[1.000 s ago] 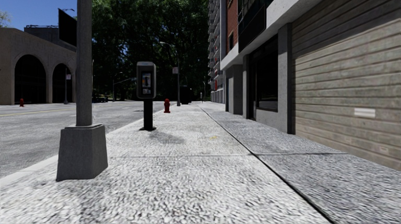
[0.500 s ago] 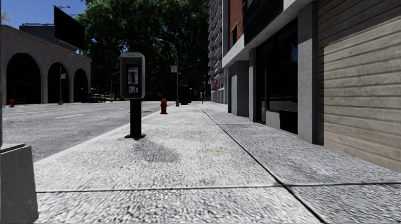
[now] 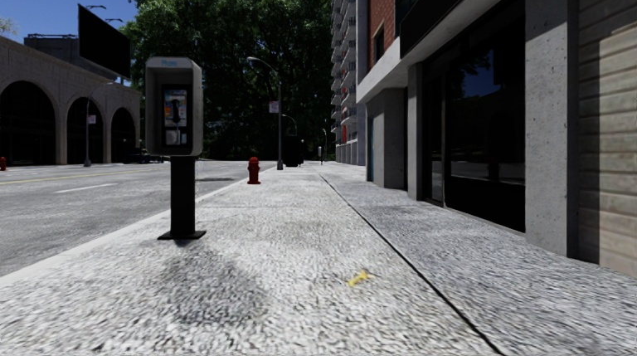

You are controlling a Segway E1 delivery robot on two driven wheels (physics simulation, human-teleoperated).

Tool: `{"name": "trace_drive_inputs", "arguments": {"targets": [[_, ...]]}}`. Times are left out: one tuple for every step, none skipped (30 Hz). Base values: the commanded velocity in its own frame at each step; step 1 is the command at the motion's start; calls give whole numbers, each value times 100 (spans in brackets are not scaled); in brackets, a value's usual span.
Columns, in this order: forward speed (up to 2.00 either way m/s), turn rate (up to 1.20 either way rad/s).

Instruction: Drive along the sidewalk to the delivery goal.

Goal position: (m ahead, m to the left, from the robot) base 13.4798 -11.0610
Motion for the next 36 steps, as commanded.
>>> {"name": "trace_drive_inputs", "arguments": {"targets": [[200,0],[200,0],[200,0],[200,0],[200,0],[200,0],[200,0],[200,0],[200,0],[200,0],[200,0],[200,0],[200,0],[200,0],[200,0],[200,0],[200,0],[200,0],[200,0],[200,0],[200,0],[200,0],[200,0],[200,0],[200,0],[200,0],[200,0],[200,0],[200,0],[200,0],[200,0],[200,0],[200,0],[200,0],[200,0],[200,0]]}}
